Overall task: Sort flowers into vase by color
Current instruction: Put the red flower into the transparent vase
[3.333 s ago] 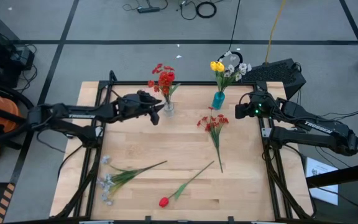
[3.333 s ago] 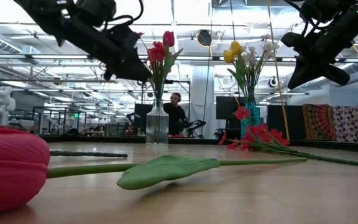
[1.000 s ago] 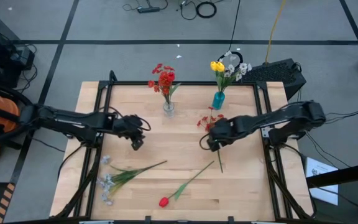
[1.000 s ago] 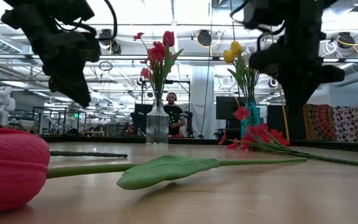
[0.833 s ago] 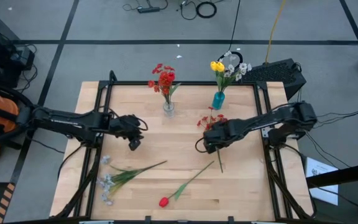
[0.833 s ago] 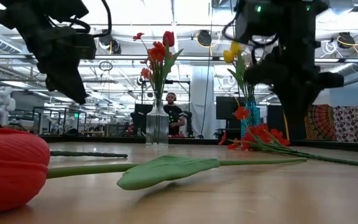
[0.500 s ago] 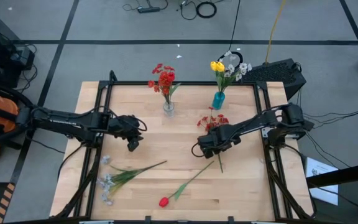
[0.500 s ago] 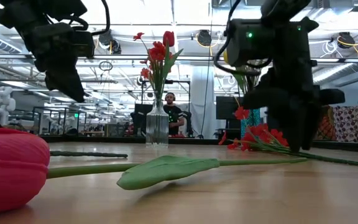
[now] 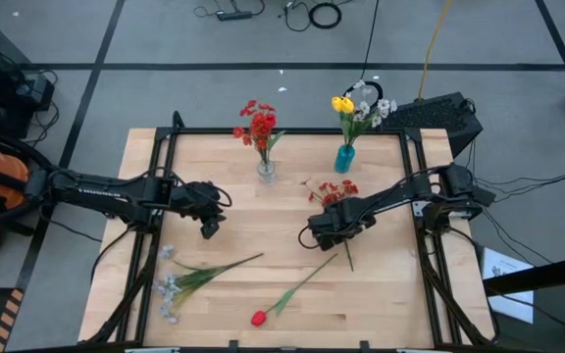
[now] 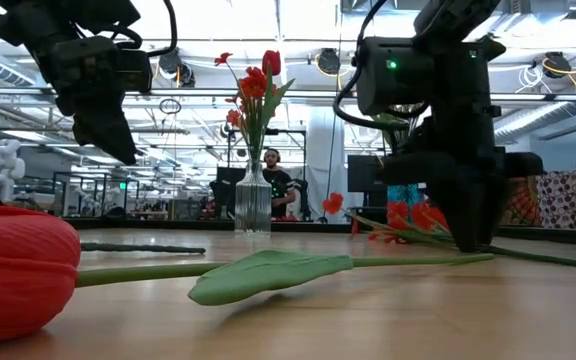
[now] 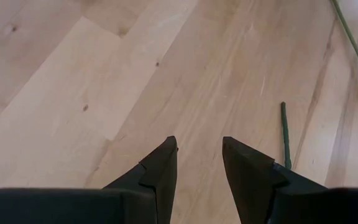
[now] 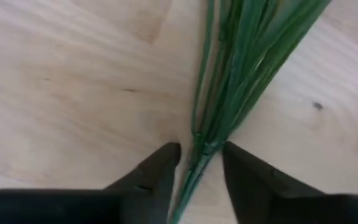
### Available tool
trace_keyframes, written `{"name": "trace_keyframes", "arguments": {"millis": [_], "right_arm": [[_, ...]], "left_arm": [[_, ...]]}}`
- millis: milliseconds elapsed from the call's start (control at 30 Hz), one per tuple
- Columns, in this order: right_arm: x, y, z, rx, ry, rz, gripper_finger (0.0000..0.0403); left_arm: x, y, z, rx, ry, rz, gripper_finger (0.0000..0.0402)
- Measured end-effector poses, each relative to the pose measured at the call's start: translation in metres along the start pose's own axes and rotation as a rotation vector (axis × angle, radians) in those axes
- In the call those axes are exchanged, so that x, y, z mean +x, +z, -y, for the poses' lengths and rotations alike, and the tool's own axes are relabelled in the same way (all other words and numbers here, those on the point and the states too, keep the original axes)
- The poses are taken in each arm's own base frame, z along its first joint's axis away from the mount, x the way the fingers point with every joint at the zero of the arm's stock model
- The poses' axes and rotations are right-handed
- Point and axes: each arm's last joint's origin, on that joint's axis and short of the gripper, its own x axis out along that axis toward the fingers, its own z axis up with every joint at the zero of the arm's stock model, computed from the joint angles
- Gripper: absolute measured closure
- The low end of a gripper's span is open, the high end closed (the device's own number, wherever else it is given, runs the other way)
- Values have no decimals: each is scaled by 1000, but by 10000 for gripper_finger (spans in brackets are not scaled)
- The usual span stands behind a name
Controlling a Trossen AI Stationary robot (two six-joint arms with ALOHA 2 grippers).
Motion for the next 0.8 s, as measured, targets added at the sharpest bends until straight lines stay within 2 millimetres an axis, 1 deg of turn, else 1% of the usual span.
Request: {"name": "trace_keyframes", "arguments": {"millis": [100,167,200,400,467,533,633,700,767,800], "right_arm": [[2,0,-2,-51,5,3,335],[3,1,-3,-117,12,7,378],[3,1,-3,-166,14,10,388],[3,0,-3,-458,11,16,391],[3,0,-3,-481,8,15,397],[2,0,-3,-456,13,14,399],[-7,0,-8,-465,33,47,400],[-15,1,-14,-509,59,128,401],[-33,6,-29,-497,167,311,402],[-43,8,-32,-479,211,388,402]], "left_arm": [[0,0,0,-1,0,0,268],[0,0,0,-5,0,0,268],[0,0,0,-5,0,0,268],[0,0,0,-6,-1,2,268],[0,0,0,-7,-1,1,268],[0,0,0,-7,-1,2,268],[0,0,0,-2,4,4,268],[0,0,0,-1,8,5,268],[0,0,0,-6,8,4,268],[0,0,0,-8,7,0,268]]}}
